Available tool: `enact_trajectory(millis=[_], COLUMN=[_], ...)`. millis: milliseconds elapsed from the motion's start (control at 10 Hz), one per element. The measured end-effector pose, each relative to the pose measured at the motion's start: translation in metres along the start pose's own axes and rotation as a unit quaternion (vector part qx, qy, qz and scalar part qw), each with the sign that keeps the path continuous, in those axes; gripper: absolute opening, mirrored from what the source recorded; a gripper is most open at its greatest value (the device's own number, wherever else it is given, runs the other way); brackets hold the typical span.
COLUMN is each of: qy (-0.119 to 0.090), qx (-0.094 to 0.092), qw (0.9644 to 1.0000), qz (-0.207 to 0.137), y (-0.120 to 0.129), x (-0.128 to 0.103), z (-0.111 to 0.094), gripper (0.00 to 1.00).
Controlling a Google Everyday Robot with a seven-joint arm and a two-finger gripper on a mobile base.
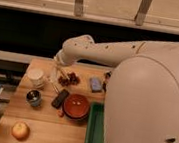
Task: Place banana in paper cup
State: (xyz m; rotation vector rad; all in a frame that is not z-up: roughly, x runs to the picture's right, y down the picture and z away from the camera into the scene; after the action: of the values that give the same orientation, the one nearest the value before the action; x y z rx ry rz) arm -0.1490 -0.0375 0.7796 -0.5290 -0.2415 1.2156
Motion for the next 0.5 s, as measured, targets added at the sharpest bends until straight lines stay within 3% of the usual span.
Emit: enact_trajectory(millis=[200,500], qy=[-0.015,-0.043], qx=[-0.004,-0.032], qw=[0.9996,0.9965], qz=[-0.024,-0.065], y=[0.011,0.057], x=[-0.012,-0.05], z=[0.0,0.016], gripper=[0.0,0.0])
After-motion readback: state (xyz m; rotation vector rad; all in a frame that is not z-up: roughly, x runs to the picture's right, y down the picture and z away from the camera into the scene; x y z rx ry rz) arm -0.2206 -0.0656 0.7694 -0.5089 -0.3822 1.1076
